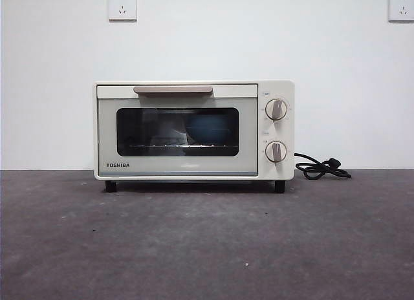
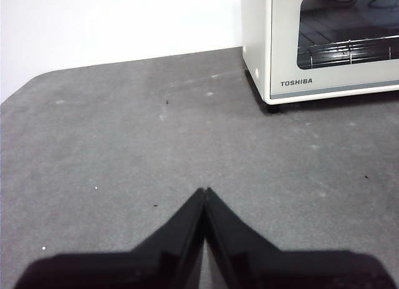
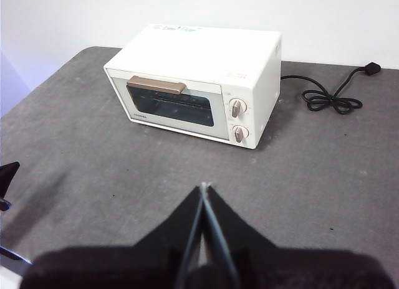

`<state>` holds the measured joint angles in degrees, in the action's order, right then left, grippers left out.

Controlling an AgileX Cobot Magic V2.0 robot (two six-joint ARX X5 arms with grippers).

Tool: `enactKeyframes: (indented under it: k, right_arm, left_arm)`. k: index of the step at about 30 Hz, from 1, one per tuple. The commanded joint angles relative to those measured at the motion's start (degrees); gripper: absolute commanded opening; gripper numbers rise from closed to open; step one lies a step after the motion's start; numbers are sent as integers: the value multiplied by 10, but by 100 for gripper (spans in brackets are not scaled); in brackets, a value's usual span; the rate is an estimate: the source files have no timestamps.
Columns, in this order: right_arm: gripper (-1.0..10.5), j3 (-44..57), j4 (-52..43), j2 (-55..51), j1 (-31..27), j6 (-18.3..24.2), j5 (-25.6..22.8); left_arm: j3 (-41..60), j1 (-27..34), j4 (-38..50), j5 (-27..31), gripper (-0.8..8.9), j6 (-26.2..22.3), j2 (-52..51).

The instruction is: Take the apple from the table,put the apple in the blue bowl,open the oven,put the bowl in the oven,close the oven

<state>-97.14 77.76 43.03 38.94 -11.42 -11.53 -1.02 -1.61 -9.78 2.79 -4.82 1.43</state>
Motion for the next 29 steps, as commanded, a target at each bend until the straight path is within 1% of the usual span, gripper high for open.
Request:
enactKeyframes:
  k: [1, 11, 12, 13, 16, 18, 19, 21, 24, 25, 27, 29]
  right_arm:
    - [-2, 3, 10, -1, 1, -6, 0]
    - [-1, 3, 10, -1, 1, -2, -1]
    - [-1, 5, 10, -1, 0, 13, -1]
    - [-1, 6, 9, -1, -3, 42, -17]
    - [-2, 29, -24, -1, -21, 84, -75]
    - [-1, 59, -70, -3, -43, 93, -96]
    - [-2, 83, -97, -10, -61, 105, -99]
    - [-1, 144, -163, -25, -98, 117, -92]
    - [-1, 278, -309, -67, -162, 121, -82]
    - [-1, 339, -375, -87, -186, 120, -73]
    - [-1, 431, -476, -121, -221, 116, -45]
    - [-1, 533, -578, -167, -259, 114, 8]
  left_arm:
    - [6, 1, 5, -2, -4, 6, 4]
    - [6, 1, 5, -2, -4, 6, 20]
    - [6, 1, 5, -2, -4, 6, 22]
    - [6, 1, 5, -2, -4, 6, 23]
    - [6, 1, 5, -2, -4, 6, 26]
    - [6, 1, 5, -2, -4, 6, 27]
    - [6, 1, 5, -2, -4, 6, 27]
    - [6, 1, 5, -2, -4, 6, 27]
    - [6, 1, 5, -2, -4, 6, 27]
    - [6, 1, 5, -2, -4, 6, 27]
    - [6, 1, 5, -2, -4, 6, 27]
    - [6, 1, 5, -2, -4, 6, 27]
